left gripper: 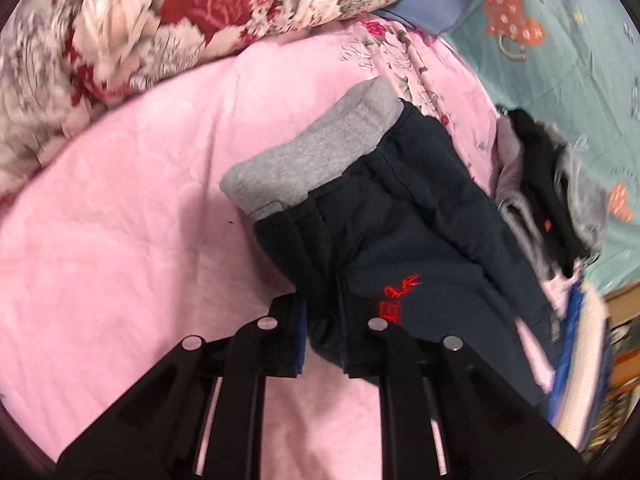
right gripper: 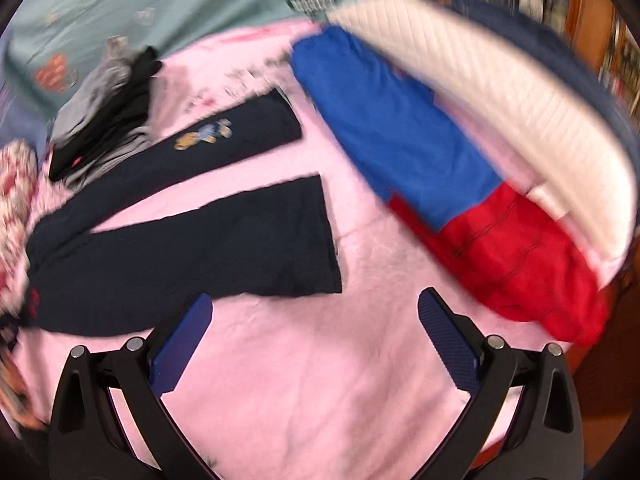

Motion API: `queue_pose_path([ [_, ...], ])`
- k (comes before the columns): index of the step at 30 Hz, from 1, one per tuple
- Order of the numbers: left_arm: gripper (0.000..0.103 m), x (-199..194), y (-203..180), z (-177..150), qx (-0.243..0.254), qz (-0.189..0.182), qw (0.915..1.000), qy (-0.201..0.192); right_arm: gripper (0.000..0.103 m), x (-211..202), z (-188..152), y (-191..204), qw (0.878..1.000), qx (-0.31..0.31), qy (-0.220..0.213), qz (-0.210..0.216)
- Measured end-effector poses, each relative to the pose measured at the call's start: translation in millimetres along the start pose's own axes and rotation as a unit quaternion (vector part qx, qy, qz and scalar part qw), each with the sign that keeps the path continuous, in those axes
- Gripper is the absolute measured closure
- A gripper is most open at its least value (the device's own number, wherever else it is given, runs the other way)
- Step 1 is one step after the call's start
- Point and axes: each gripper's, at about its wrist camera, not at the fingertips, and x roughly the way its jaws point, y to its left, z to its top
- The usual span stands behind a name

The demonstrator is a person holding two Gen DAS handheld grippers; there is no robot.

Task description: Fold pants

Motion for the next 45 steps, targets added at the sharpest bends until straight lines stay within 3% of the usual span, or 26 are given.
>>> queue_pose_path([
  [2,0.097,-2.7,4.3,1.5,0.003,0.002,1.0,-0.003,0.002,22.7,12.1,-11.5,0.999,0.028,0.032,0.032],
  [3,0.097,-3.3,8.5,2.4,-0.001,-0.005,1.0,0.0,0.006,33.6,17.4,-12.2,0.998,0.03,0.044,0.032],
  [6,0.097,3.2,15.7,6.4,-0.005,-0.015,0.9998,0.015,0.008,55.5,19.4,-2.3,0.997,0.015,0.079,0.006],
  [11,0.096,21.1,13.1,7.9,0.006,-0.008,0.9992,0.039,0.012,82.5,11.7,8.9,0.995,0.015,0.102,0.012],
  [12,0.096,21.8,11.2,9.9,0.009,-0.009,0.9991,0.041,0.024,81.0,10.5,15.0,0.996,0.001,0.086,-0.007],
  [13,0.095,23.7,9.7,12.2,0.009,-0.009,0.9989,0.046,0.075,79.1,8.9,24.7,0.997,-0.027,0.07,-0.024],
  [14,0.095,25.7,8.8,12.9,0.008,-0.01,0.9988,0.048,0.088,78.4,7.7,29.8,0.996,-0.034,0.076,-0.014],
  [15,0.095,27.8,8.7,15.5,0.004,-0.013,0.9986,0.05,0.088,78.4,7.0,30.1,0.997,-0.027,0.079,0.003],
  [19,0.099,24.9,15.0,18.2,-0.017,-0.021,0.9988,0.04,0.089,73.2,7.0,32.4,0.997,-0.038,0.062,-0.024],
  [27,0.099,-27.1,24.2,-1.4,-0.037,-0.031,0.9987,-0.014,0.089,36.1,18.9,5.5,1.0,-0.014,0.027,-0.001],
  [29,0.099,-39.8,25.0,-9.5,-0.034,-0.036,0.9986,-0.018,0.092,23.4,18.7,-3.8,1.0,-0.01,0.017,-0.016],
  [30,0.099,-45.5,26.1,-13.8,-0.033,-0.04,0.9985,-0.017,0.101,17.7,18.6,-7.6,1.0,-0.009,0.012,-0.019],
  [31,0.099,-50.5,28.2,-17.8,-0.033,-0.043,0.9984,-0.016,0.103,9.6,17.2,-13.5,1.0,-0.009,0.004,-0.028],
  [34,0.099,-56.7,32.2,-26.0,-0.024,-0.038,0.999,-0.009,0.103,-4.3,13.4,-27.8,0.999,-0.001,-0.009,-0.032],
  [37,0.099,-46.6,36.6,-25.6,-0.034,-0.031,0.9989,0.004,0.096,6.6,6.8,-36.5,1.0,0.0,0.022,-0.01],
  [39,0.099,-44.9,34.9,-26.4,-0.03,-0.023,0.9993,0.002,0.044,18.2,2.3,-41.5,0.998,0.016,0.05,0.022],
  [42,0.099,-49.7,30.6,-26.4,-0.021,-0.021,0.9996,-0.005,0.041,44.1,-0.3,-41.2,0.992,0.047,0.089,0.082],
  [45,0.099,-51.7,29.0,-24.4,-0.019,-0.021,0.9996,-0.005,0.04,60.8,2.1,-35.4,0.991,0.046,0.099,0.072],
])
